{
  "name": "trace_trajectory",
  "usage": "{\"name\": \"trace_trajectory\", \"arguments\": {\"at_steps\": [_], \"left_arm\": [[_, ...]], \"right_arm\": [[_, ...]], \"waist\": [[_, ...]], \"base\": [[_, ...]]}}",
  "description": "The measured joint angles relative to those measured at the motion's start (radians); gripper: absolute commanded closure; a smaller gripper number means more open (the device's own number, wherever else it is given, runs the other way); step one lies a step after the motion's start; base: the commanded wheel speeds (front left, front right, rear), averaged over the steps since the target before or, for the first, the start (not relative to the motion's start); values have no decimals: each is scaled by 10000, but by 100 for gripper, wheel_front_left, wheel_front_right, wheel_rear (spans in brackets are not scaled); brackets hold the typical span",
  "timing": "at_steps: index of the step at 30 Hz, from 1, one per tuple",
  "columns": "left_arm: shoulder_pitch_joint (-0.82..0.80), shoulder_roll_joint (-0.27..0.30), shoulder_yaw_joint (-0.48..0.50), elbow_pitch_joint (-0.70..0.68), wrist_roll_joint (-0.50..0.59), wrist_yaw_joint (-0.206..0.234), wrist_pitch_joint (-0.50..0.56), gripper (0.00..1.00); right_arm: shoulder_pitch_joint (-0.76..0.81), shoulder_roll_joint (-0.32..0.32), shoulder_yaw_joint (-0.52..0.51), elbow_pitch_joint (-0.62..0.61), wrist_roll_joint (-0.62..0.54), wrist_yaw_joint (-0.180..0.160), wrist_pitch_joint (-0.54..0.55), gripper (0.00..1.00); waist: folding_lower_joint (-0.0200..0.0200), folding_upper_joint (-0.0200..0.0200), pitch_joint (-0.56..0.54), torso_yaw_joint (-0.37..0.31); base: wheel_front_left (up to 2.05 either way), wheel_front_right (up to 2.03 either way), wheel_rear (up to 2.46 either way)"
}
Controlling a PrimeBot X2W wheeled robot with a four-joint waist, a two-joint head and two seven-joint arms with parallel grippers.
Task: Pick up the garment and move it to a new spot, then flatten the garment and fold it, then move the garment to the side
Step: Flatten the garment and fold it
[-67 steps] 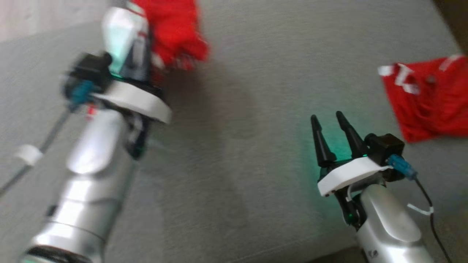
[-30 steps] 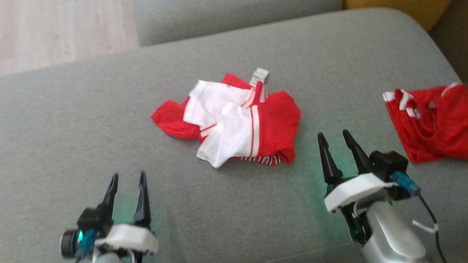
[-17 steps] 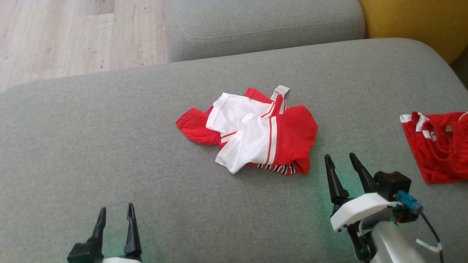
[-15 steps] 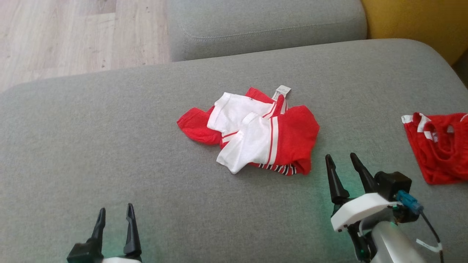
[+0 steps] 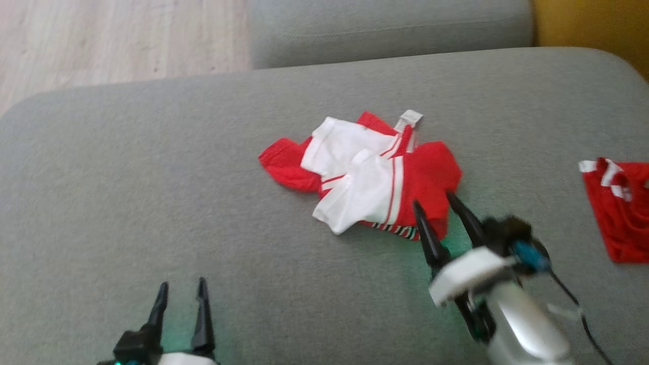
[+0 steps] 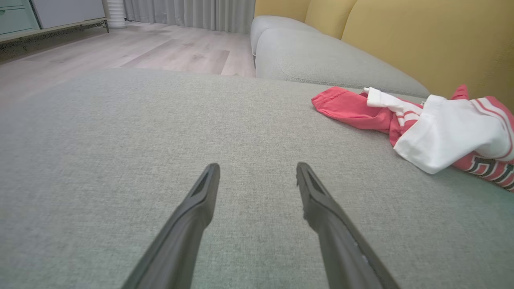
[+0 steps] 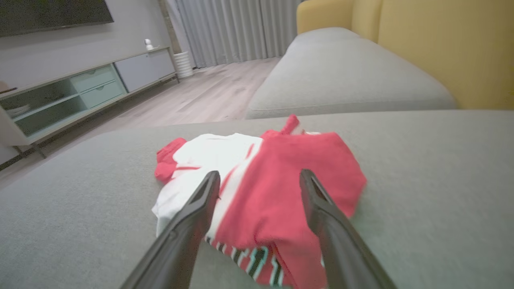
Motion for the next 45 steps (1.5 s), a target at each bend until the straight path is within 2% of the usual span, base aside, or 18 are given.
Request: {"name": "trace_trajectory", "arguments": {"at_steps": [3, 9, 13, 19, 28, 30, 31, 33, 34, 35, 41, 45], "left_arm": [[-254, -6, -347, 63, -54, -54, 0, 0], [-709, -6, -832, 192, -267, -140, 0, 0], [-754, -6, -863, 272, -433, -128, 0, 0], [-762, -6, -846, 324, -493, -228, 0, 0], [-1028, -8, -953, 320, -506, -265, 0, 0], [-1107, -8, -976, 320, -508, -265, 0, 0], [-1152, -8, -986, 320, -508, -265, 0, 0], [-1186, -8, -988, 318, -508, -268, 0, 0], [-1183, -8, -988, 318, -522, -267, 0, 0], [-1179, -8, -988, 320, -573, -265, 0, 0], [-1169, -8, -953, 351, -581, -263, 0, 0], [-1152, -8, -924, 349, -581, -265, 0, 0]], "right_arm": [[-1033, -8, 424, 554, -4, 0, 0, 0], [-3070, -33, 612, 2522, -322, 0, 104, 0], [-3849, -46, 623, 3910, -704, 0, 721, 0], [-4045, -84, 617, 5097, -924, 0, 780, 0], [-4050, -90, 1490, 5517, -497, 0, 604, 0], [-4087, -90, 1638, 5545, -324, 0, 604, 18], [-4136, -90, 1726, 5588, -242, 0, 604, 46], [-4218, -90, 1856, 5641, -98, 0, 604, 73], [-4219, -90, 1904, 5653, -40, 0, 593, 92], [-4219, -90, 1969, 5674, 27, 0, 554, 100], [-4222, -127, 2100, 5674, 395, 0, 261, 100], [-4223, -148, 2092, 4385, 642, 0, 117, 100]], "waist": [[1, 0, 149, 309], [2, 0, 503, 1060], [1, 0, 753, 1433], [2, 0, 965, 1553], [0, 0, 1024, 1351], [0, 0, 1058, 1363], [0, 0, 1074, 1379], [1, -1, 1104, 1426], [0, 0, 1116, 1454], [0, 0, 1124, 1482], [1, 0, 1104, 1625], [1, 0, 955, 1681]], "base": [[0, 0, 0], [0, 0, 0], [0, 0, 0], [0, 0, 0], [0, 0, 0], [0, 0, 0], [0, 0, 0], [0, 0, 0], [0, 0, 0], [0, 0, 0], [0, 0, 0], [0, 0, 0]]}}
